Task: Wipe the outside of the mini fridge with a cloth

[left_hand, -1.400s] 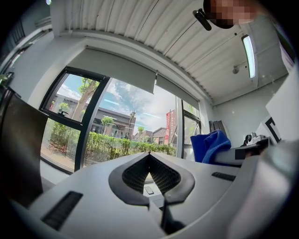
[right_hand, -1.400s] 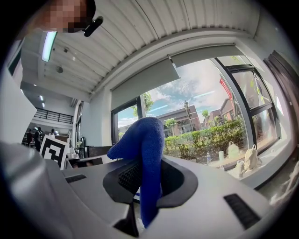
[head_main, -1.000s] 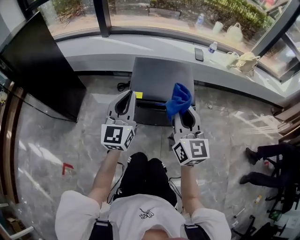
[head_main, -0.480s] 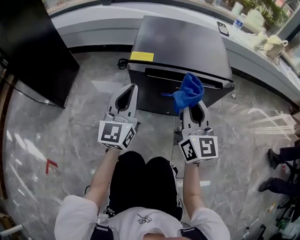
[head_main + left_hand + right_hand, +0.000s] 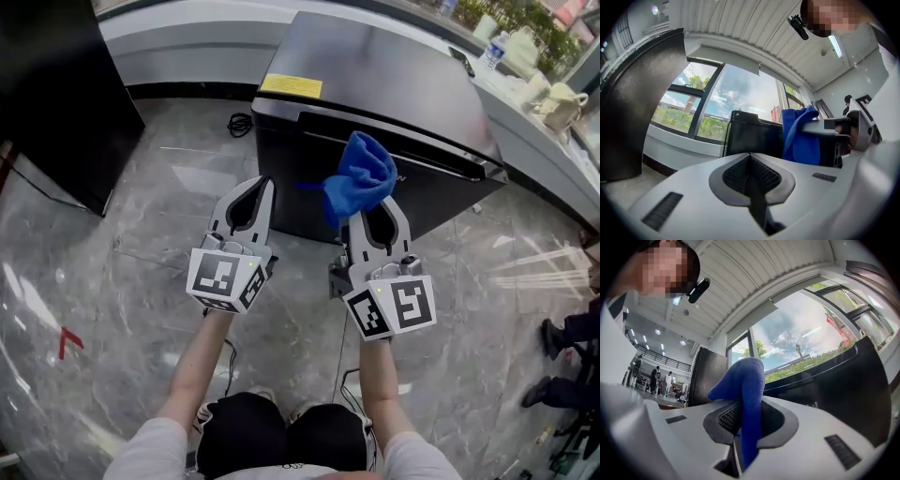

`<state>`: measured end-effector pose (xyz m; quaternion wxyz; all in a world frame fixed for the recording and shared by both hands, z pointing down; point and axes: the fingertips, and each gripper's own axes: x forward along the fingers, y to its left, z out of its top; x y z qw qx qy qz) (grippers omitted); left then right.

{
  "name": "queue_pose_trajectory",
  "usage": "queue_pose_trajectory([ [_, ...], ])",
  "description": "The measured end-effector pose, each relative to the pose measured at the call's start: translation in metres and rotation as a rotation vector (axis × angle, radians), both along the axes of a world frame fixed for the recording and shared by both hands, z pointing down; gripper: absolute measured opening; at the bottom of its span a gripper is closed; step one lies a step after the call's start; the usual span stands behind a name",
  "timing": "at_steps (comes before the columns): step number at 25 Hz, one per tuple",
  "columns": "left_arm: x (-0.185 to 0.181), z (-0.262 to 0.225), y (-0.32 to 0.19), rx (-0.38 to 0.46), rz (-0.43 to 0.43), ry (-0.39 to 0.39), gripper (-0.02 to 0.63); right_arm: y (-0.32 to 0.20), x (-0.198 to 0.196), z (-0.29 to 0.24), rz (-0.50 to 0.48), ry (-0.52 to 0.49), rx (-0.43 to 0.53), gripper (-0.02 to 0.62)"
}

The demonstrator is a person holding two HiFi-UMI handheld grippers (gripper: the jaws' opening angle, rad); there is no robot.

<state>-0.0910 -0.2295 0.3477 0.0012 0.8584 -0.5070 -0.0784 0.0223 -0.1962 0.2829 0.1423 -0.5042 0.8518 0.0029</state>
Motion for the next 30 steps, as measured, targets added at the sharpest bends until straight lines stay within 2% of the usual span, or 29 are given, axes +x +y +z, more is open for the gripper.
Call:
queue_pose_trajectory([
  [3, 0.001, 0.007, 0.002, -0.009, -0.015, -0.019, 0.005, 0.001, -0.016, 0.007, -0.046, -0.014, 0.022, 0.08],
  [6, 0.003, 0.018, 0.008, -0.043, -0.015, 0.031, 0.005, 0.004, -0.011, 0.02, -0.033, -0.007, 0.022, 0.08],
  [10, -0.008, 0.029, 0.021, -0.063, -0.051, 0.092, 0.005, 0.01, -0.003, 0.026, -0.004, -0.061, 0.011, 0.08],
  [13, -0.012, 0.036, 0.029, -0.077, -0.058, 0.097, 0.005, 0.017, -0.011, 0.022, -0.024, -0.04, 0.015, 0.081],
  [21, -0.017, 0.019, 0.033, -0.053, -0.057, 0.075, 0.005, 0.008, -0.057, 0.008, -0.104, 0.022, 0.054, 0.08],
  [26, -0.038, 0.029, 0.033, -0.071, -0.089, 0.073, 0.005, -0.011, -0.09, 0.012, -0.138, 0.027, 0.041, 0.08],
  [30, -0.057, 0.035, 0.032, -0.073, -0.11, 0.086, 0.005, -0.034, -0.115, 0.015, -0.131, 0.076, 0.037, 0.08],
])
